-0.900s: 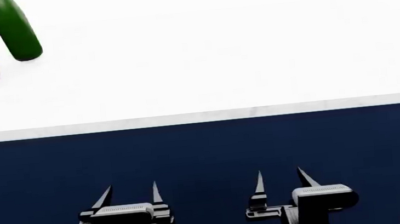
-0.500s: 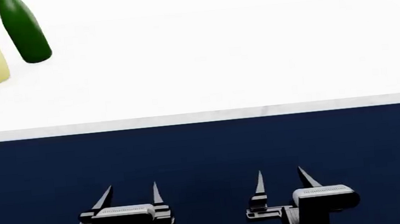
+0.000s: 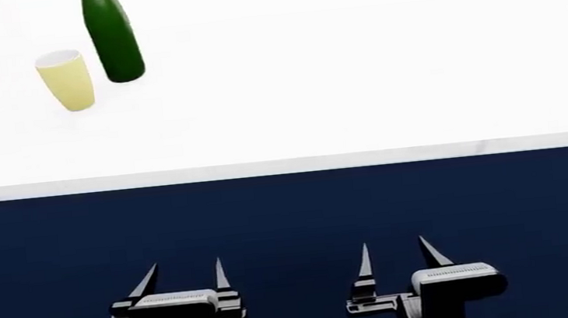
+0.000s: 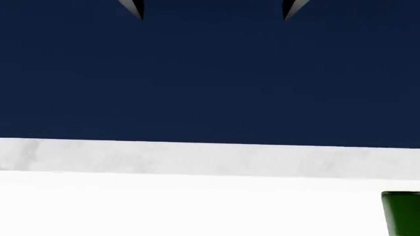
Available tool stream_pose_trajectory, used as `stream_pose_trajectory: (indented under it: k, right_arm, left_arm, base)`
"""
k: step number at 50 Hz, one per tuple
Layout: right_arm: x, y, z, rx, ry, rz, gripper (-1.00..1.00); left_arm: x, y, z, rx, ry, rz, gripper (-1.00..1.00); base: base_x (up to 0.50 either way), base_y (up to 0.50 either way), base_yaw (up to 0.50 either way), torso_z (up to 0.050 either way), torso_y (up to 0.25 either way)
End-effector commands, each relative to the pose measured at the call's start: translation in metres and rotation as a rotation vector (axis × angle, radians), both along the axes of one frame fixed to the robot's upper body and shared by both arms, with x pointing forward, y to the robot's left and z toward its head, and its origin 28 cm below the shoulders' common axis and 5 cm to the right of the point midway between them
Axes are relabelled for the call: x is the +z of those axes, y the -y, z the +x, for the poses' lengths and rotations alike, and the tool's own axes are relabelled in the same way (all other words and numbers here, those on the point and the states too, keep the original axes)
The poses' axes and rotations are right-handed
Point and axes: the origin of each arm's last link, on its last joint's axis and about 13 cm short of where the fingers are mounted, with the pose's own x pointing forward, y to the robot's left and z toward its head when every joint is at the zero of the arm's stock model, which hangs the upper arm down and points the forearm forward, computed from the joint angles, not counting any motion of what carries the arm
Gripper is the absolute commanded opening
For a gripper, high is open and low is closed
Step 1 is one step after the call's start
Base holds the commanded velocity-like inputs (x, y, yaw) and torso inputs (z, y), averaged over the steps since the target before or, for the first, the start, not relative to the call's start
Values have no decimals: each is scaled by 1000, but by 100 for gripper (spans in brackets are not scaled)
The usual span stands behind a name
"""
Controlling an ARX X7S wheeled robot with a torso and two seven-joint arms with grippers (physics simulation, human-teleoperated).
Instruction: Pick the cup and bottle and place them in the sink. Then turn on the water.
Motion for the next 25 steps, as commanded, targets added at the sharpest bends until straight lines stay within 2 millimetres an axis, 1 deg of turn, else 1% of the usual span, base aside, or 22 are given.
stream_pose_trajectory:
  k: [1,25]
  right_arm:
    - [-1,-1,0,5,-1,-4,100]
    - [-1,0,0,4,-5,-6,100]
  left_arm:
    - [-1,0,0,-1,-1,-3,100]
    - [-1,0,0,-5,-4,-7,100]
  base:
    - [0,500,0,0,0]
    - [0,500,0,0,0]
